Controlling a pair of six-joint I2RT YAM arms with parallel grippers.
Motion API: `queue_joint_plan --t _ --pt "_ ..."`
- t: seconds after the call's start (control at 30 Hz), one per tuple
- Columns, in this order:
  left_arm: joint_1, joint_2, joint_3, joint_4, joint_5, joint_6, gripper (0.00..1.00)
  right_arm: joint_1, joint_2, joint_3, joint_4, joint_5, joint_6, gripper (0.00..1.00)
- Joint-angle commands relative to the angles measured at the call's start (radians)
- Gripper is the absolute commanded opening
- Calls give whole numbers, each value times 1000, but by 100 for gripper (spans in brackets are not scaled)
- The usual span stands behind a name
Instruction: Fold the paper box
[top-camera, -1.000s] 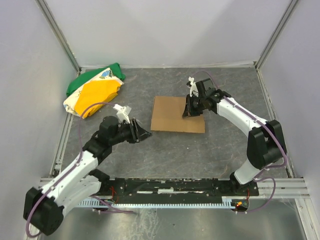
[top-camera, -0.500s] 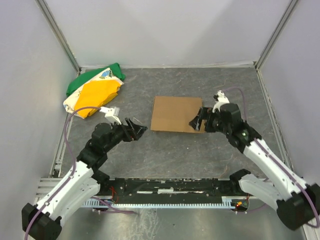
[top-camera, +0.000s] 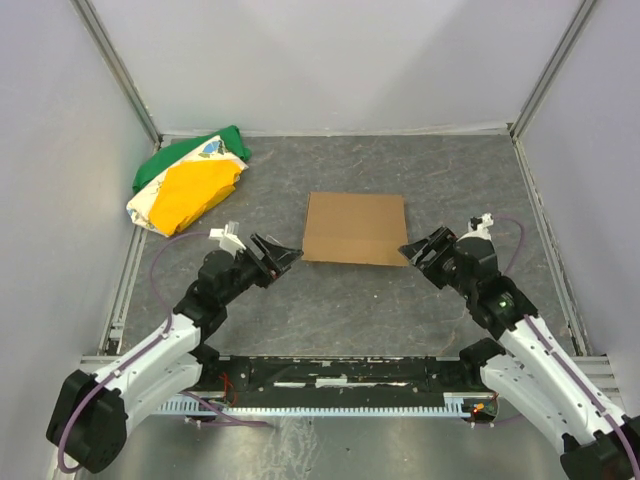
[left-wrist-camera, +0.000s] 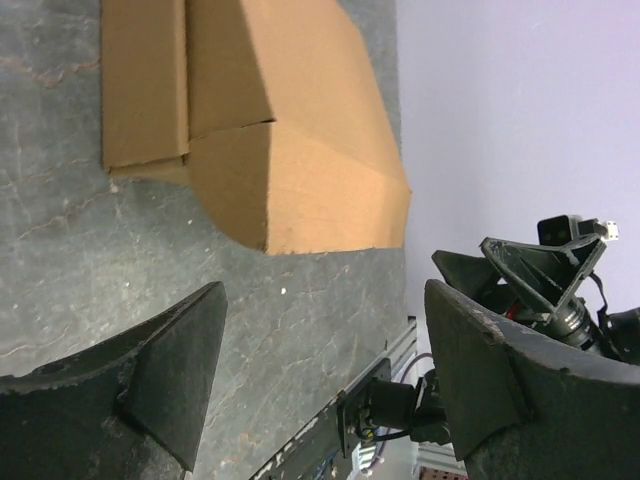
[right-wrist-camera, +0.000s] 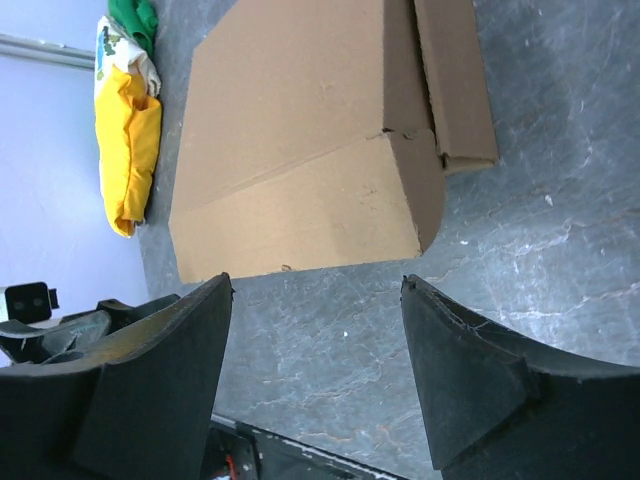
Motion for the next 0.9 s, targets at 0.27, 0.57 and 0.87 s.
queue_joint_plan --t 0.27,0.57,0.87 --pt "2 43 267 -272 -113 229 90 0 7 -137 136 -29 342 88" --pt "3 195 302 -233 -15 269 90 -1 152 -112 217 -10 397 84" --pt "3 294 514 -384 -93 510 91 -1 192 -131 305 16 481 78"
